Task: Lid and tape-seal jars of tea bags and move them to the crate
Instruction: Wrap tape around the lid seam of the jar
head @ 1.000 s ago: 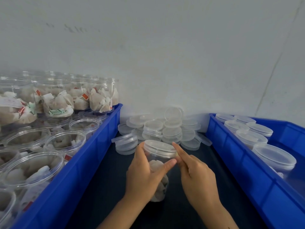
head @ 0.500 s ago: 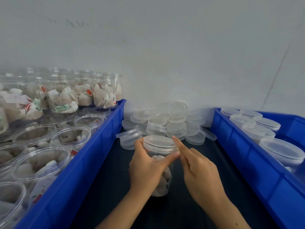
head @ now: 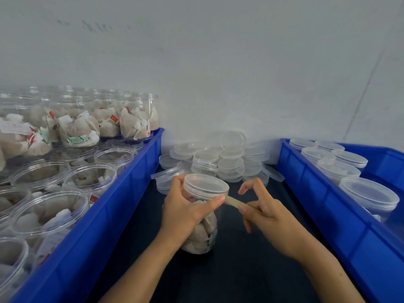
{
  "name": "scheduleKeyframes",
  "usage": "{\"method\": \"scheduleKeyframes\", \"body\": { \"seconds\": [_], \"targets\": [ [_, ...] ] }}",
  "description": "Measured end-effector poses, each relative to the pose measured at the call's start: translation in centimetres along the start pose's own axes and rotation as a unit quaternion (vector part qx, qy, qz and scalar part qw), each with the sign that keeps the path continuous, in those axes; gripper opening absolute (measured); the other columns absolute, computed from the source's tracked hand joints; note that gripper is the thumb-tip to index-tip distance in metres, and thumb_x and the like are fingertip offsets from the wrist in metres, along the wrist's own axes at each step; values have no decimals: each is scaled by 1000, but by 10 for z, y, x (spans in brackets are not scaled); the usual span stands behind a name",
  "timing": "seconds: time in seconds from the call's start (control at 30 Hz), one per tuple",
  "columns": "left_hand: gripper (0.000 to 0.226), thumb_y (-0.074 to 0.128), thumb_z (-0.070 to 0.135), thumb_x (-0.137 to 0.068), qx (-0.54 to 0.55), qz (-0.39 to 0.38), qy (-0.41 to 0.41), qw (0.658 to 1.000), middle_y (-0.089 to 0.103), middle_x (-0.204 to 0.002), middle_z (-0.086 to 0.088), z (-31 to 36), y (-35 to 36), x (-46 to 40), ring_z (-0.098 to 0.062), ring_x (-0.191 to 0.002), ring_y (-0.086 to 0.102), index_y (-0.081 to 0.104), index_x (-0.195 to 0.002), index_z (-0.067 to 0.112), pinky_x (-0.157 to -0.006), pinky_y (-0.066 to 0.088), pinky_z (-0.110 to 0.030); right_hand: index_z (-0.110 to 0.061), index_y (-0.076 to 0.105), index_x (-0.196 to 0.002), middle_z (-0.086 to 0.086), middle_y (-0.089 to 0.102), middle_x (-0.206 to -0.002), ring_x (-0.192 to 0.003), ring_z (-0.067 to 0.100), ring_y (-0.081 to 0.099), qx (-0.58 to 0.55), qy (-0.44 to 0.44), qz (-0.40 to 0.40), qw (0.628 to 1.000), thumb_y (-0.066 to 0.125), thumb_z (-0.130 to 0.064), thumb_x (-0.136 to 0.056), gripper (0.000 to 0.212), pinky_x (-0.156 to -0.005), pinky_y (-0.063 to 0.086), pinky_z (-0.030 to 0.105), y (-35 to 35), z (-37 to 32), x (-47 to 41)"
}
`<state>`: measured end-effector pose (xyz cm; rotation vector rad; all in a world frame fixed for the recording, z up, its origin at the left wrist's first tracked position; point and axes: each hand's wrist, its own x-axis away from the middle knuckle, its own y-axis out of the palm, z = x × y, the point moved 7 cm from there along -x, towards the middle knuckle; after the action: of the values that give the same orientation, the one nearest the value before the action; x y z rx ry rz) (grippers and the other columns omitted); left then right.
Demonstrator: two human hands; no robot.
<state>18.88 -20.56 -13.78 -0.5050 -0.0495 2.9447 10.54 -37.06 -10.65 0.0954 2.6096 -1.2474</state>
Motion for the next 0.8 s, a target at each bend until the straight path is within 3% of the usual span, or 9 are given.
{"method": "scheduleKeyframes", "body": {
  "seconds": [0.13, 0.23, 0.33, 0.4, 0.5, 0.57, 0.67, 0.8],
  "targets": [
    [77, 86, 52, -41, 28, -53, 1, 998, 69, -101, 17, 2, 5, 1, -3, -95, 67, 56, -108, 28, -78, 54, -21, -44, 30, -115, -7, 58, -69, -56, 8, 49, 55, 7, 28, 998, 42, -37, -100, 21, -63, 48, 36, -1, 3, 0],
    [80, 86, 49, -42, 51, -79, -2, 996, 70, -102, 14, 4, 8, 1, -4, -95, 68, 56, -111, 23, -76, 52, -16, -58, 29, -122, -11, 57, -72, -60, 8, 51, 69, -8, 48, 996, 43, -37, -100, 34, -61, 44, 28, -6, 1, 0],
    [83, 87, 42, -44, 76, -107, -9, 991, 72, -104, 2, 2, 9, 0, -10, -97, 69, 56, -116, 13, -76, 52, -15, -73, 28, -126, -7, 61, -76, -71, 11, 58, 31, 2, 23, 999, 43, -38, -101, 46, -73, 51, 33, -3, 1, 0],
    [85, 87, 37, -46, 87, -130, -12, 988, 72, -107, -3, 0, 10, -1, -13, -99, 69, 55, -119, 9, -77, 52, -17, -77, 26, -125, -12, 66, -86, -86, 12, 63, 17, 5, 16, 1000, 43, -39, -101, 49, -84, 52, 36, -1, 1, 0],
    [84, 86, 32, -49, 100, -147, -10, 984, 71, -110, -6, -3, 9, -2, -16, -103, 68, 54, -123, 6, -80, 52, -18, -80, 22, -125, 8, 67, -116, -111, 27, 61, 9, 10, 2, 1000, 43, -40, -101, 51, -97, 50, 45, 4, 2, -3],
    [84, 86, 30, -50, 102, -154, -7, 983, 71, -112, -6, -4, 9, -1, -18, -105, 67, 53, -124, 7, -82, 52, -20, -81, 21, -125, 7, 64, -123, -114, 29, 60, -1, 12, -6, 1000, 44, -38, -101, 54, -99, 49, 47, 5, 2, -4],
    [82, 85, 27, -53, 95, -176, 2, 980, 70, -113, -6, -2, 12, -1, -19, -106, 67, 52, -124, 6, -84, 52, -21, -81, 19, -125, -7, 62, -128, -116, 24, 59, -11, 6, -9, 1000, 46, -36, -101, 57, -101, 48, 46, 6, 1, -2],
    [83, 85, 27, -52, 98, -207, 9, 973, 69, -114, -10, 0, 13, -2, -23, -108, 66, 51, -124, 4, -86, 52, -24, -80, 22, -125, 1, 64, -125, -114, 25, 61, -1, 4, -4, 1000, 47, -37, -99, 57, -99, 49, 45, 4, 1, -1]
  ]
}}
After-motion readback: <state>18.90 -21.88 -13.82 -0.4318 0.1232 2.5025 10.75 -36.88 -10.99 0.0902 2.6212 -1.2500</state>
